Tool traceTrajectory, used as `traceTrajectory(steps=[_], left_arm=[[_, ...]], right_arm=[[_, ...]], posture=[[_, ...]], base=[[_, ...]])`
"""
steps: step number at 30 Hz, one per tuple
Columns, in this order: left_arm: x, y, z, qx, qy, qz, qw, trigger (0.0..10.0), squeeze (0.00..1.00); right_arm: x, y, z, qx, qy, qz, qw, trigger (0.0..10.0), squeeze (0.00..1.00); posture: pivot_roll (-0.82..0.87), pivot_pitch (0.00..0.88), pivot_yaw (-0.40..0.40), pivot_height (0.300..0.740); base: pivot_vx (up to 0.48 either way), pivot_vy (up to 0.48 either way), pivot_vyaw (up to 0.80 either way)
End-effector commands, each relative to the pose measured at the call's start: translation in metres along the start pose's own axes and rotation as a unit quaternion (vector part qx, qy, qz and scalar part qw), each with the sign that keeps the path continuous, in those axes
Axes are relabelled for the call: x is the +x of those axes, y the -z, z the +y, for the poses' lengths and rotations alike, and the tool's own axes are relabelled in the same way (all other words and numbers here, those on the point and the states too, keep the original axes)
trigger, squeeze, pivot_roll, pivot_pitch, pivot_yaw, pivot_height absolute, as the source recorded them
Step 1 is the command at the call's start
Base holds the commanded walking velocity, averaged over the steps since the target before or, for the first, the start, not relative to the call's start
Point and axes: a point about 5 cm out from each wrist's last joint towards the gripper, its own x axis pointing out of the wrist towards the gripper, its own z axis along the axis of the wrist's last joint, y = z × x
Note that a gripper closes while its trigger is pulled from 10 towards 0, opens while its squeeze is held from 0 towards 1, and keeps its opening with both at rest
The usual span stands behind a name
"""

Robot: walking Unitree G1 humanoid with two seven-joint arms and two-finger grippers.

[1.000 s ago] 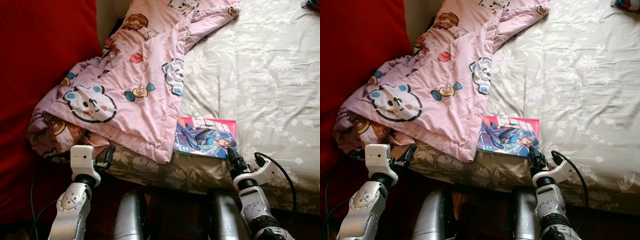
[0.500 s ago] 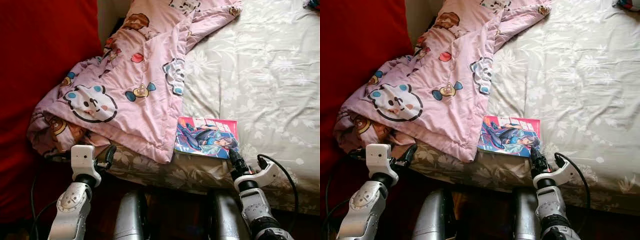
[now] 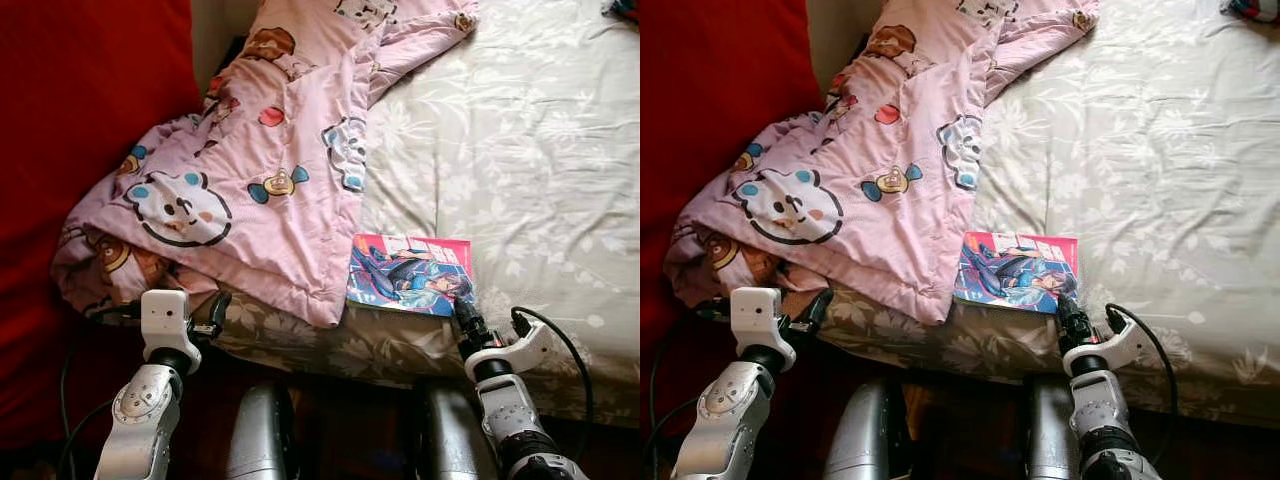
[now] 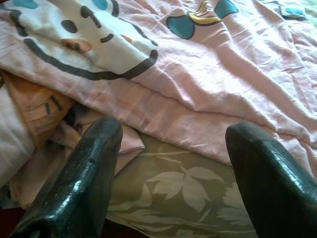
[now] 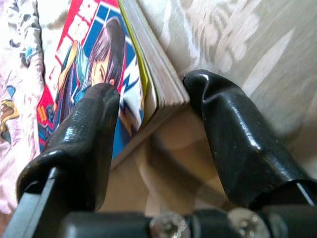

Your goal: Clean up the room

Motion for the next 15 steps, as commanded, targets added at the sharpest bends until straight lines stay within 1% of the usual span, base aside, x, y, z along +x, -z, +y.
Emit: traceTrajectory(steps=[1,6,8,9,12,15], left_arm=[[-0.003,0.002,0.003,0.025,0.003,0.012,1.000,10.0,0.00],[-0.004,0.003,0.002,0.029,0.006,0.013,0.999,10.0,0.00],[-0.004,0.003,0.002,0.029,0.006,0.013,0.999,10.0,0.00],[-0.004,0.003,0.003,0.028,0.005,0.013,0.999,10.0,0.00],[-0.004,0.004,0.003,0.029,0.005,0.014,0.999,10.0,0.00],[-0.004,0.005,0.002,0.029,0.005,0.015,0.999,10.0,0.00]], right_arm=[[-0.015,0.042,-0.012,0.017,0.040,0.087,0.995,10.0,0.00],[-0.013,0.046,-0.005,0.017,0.016,0.088,0.996,10.0,0.00],[-0.013,0.046,-0.005,0.016,0.015,0.088,0.996,10.0,0.00],[-0.012,0.046,-0.004,0.008,0.009,0.089,0.996,0.0,0.00],[-0.012,0.048,-0.001,0.000,-0.008,0.094,0.996,0.0,0.00],[-0.013,0.047,-0.002,0.001,-0.008,0.091,0.996,0.0,0.00]], posture=[[0.09,0.273,0.171,0.565],[0.09,0.272,0.170,0.565],[0.09,0.272,0.170,0.565],[0.09,0.271,0.170,0.565],[0.09,0.269,0.169,0.565],[0.09,0.268,0.168,0.565]], base=[[0.000,0.000,0.00],[0.000,0.000,0.00],[0.000,0.000,0.00],[0.000,0.000,0.00],[0.000,0.000,0.00],[0.000,0.000,0.00]])
